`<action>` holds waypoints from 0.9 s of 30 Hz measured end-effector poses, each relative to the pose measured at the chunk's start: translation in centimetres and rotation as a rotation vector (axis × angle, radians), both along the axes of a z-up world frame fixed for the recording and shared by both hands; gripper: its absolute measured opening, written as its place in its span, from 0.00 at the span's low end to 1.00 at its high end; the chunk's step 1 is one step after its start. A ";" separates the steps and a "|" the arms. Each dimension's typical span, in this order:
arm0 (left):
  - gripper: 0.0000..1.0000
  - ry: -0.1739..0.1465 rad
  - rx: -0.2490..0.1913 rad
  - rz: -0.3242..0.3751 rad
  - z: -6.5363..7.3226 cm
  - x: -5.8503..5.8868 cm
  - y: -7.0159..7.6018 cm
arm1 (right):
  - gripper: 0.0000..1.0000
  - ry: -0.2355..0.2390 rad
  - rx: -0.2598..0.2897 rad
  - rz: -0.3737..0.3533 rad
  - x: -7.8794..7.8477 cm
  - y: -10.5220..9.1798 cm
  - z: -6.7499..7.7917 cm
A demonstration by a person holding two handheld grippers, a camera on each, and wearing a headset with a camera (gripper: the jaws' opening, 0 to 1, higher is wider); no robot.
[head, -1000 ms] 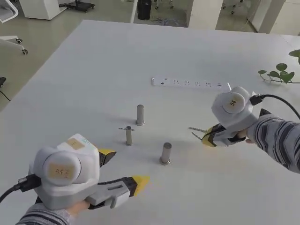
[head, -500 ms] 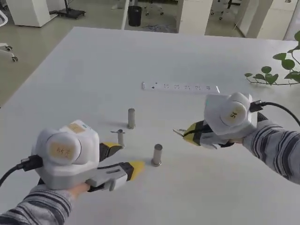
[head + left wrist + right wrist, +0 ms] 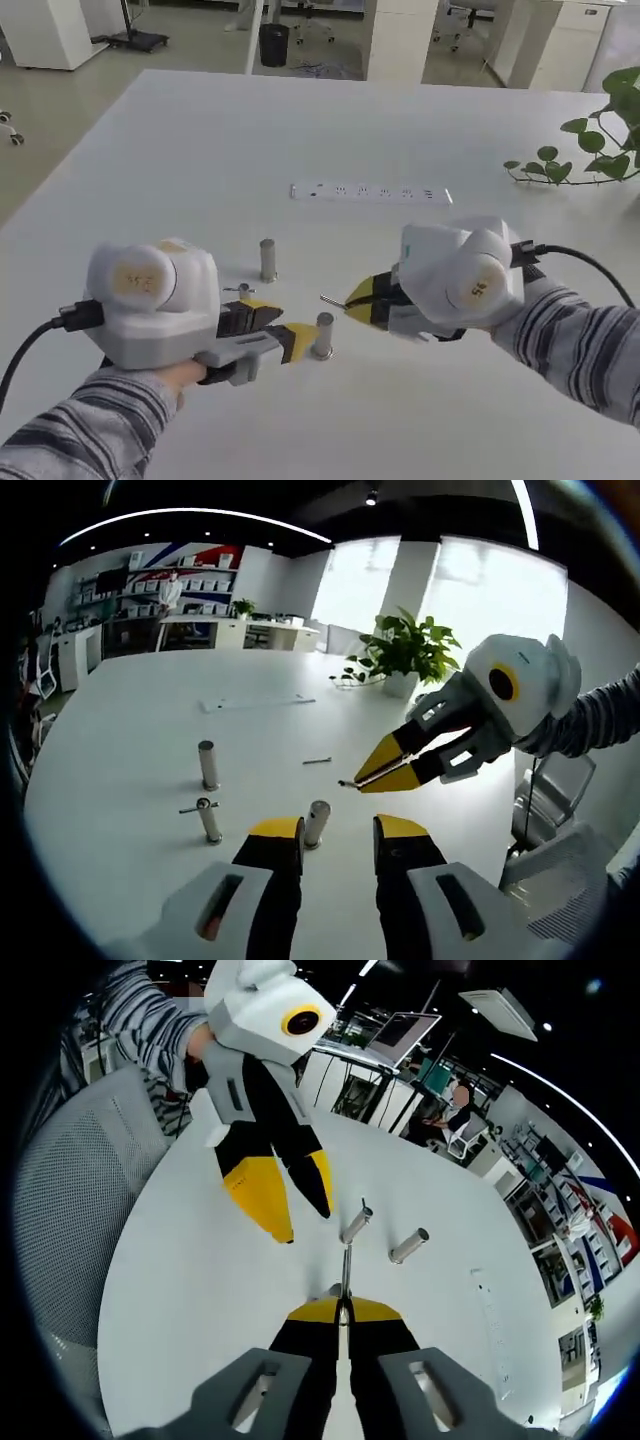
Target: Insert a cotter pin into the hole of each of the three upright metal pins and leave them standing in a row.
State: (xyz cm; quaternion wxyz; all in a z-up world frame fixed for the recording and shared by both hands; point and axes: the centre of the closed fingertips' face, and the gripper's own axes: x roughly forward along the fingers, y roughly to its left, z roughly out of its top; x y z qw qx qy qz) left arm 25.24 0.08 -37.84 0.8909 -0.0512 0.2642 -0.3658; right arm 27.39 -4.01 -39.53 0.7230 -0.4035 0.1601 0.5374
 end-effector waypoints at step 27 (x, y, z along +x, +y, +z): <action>0.02 0.115 -0.217 0.037 0.9 0.1 -1.3 | 0.00 -0.082 -0.015 0.100 -2.1 2.2 1.2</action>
